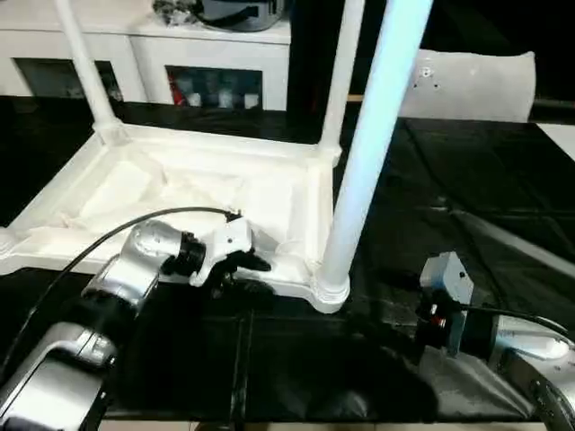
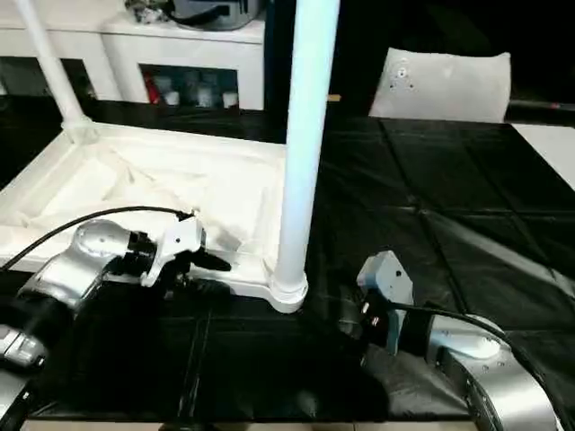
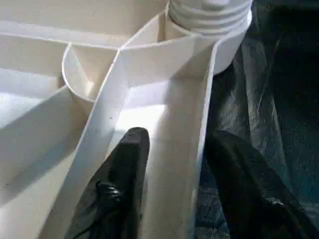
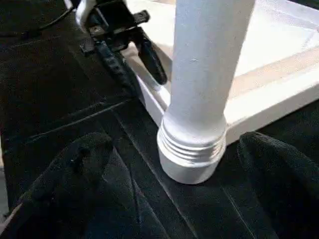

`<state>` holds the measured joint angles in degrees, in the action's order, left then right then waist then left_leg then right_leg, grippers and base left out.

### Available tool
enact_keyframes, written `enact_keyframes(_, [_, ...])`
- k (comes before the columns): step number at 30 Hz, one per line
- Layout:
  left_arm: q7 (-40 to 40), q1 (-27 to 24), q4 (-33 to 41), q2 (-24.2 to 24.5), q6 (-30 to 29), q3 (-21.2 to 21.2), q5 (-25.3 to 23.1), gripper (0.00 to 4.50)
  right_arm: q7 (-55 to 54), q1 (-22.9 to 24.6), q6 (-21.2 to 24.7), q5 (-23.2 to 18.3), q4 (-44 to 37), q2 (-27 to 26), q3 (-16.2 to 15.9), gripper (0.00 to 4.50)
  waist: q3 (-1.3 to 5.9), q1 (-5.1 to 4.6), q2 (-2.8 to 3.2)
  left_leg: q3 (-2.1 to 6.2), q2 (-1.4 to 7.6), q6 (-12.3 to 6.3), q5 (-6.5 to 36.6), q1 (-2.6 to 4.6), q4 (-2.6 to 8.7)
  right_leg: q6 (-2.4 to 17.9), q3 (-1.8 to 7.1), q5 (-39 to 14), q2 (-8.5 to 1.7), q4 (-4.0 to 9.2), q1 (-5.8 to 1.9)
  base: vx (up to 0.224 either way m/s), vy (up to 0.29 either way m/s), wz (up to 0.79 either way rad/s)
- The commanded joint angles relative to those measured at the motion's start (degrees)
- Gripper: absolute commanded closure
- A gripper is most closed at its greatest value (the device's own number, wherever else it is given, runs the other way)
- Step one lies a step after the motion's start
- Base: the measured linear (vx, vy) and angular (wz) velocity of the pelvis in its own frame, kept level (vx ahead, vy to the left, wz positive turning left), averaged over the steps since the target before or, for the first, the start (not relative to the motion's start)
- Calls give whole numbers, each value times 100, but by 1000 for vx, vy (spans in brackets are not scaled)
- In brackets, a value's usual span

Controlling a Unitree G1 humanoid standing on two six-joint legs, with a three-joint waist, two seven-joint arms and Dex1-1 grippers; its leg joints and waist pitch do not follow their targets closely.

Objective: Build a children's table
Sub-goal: Rotate table base, then rotate leg to tighten

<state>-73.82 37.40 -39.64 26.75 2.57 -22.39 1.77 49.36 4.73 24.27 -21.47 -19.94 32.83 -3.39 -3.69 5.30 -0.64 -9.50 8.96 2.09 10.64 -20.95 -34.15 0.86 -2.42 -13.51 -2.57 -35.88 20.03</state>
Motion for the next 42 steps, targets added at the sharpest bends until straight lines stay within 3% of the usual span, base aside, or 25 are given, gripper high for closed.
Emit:
enact_keyframes(1, [-120, 127, -232, -27, 161, -104, -185, 283, 82, 15, -40, 34, -52, 81, -33, 0, 349, 23, 124, 191, 502, -117, 1176, 106, 436, 1354, 339, -610, -708, 468, -132, 0, 0, 0])
enact_keyframes(3, [-171, 149, -284, -29, 166, -121, -194, 293, 92, 36, -38, 26, -75, 96, -31, 0, 348, 12, 71, 184, 500, -104, 1252, 104, 447, 1379, 333, -569, -698, 468, -144, 0, 0, 0])
enact_keyframes(7, [-327, 241, -468, -62, 212, -139, -210, 329, 133, 82, -65, 22, -104, 129, -41, 0, 349, 20, 114, 174, 492, -109, 1309, 108, 432, 1363, 342, -812, -720, 496, -139, 0, 0, 0])
enact_keyframes(9, [-433, 294, -585, -93, 252, -119, -204, 343, 133, 78, -76, 15, -107, 139, -61, 0, 343, 6, 79, 174, 496, -114, 1316, 100, 445, 1334, 339, -904, -709, 506, -142, 0, 0, 0])
enact_keyframes(16, [-795, 420, -872, -127, 258, -183, -281, 400, 203, -67, -140, 41, 11, 135, -133, 0, 358, 9, 93, 171, 502, -147, 1268, 100, 439, 1370, 333, -838, -720, 498, -133, 0, 0, 0])
enact_keyframes(17, [-835, 412, -871, -139, 228, -169, -250, 417, 215, -91, -154, 47, 35, 133, -141, 0, 357, 5, 59, 172, 504, -154, 1255, 95, 444, 1375, 333, -811, -718, 494, -141, 0, 0, 0])
enact_keyframes(20, [-932, 389, -882, -182, 139, -126, -198, 441, 237, -176, -198, 57, 122, 126, -159, 0, 361, 9, 69, 166, 503, -205, 1149, 94, 435, 1412, 327, -697, -719, 480, -134, 0, 0, 0])
enact_keyframes(24, [-743, 346, -918, -231, 2, -30, -199, 446, 177, -276, -248, 100, 244, 75, -152, 0, 362, 8, 56, 153, 500, -254, 1082, 94, 426, 1466, 319, -580, -721, 465, -132, 0, 0, 0])
enact_keyframes(29, [132, 176, -899, -333, -319, 244, -217, 446, -24, -415, -320, 110, 430, -76, -77, 0, 328, 14, 32, 144, 498, -195, 1324, 112, 439, 1385, 319, -1163, -731, 523, -105, 0, 0, 0])
enact_keyframes(33, [550, -177, -328, -403, -1034, 535, -12, 446, -135, -487, -396, 170, 555, -171, -72, 0, 312, -49, 15, 161, 489, -144, 1378, 50, 476, 1149, 288, -1684, -743, 543, -137, 0, 0, 0])
enact_keyframes(36, [608, -557, 413, -349, -1357, 552, 33, 446, -230, -538, -472, 231, 675, -230, -45, 0, 318, -126, -11, 148, 482, -184, 1383, 79, 452, 1114, 307, -1826, -743, 561, -100, 0, 0, 0])
enact_keyframes(38, [515, -735, 805, -313, -1467, 543, 115, 446, -287, -586, -509, 284, 758, -248, -20, 0, 323, -162, -22, 120, 456, -282, 1199, 56, 432, 1112, 309, -1682, -714, 569, -91, 0, 0, 0])
enact_keyframes(42, [-69, -1012, 1388, -157, -901, 390, 303, 446, -456, -838, -535, 415, 1111, -297, 7, 0, 359, -178, -21, 110, 455, -402, 882, 38, 424, 1224, 294, -1061, -682, 494, -103, 0, 0, 0])
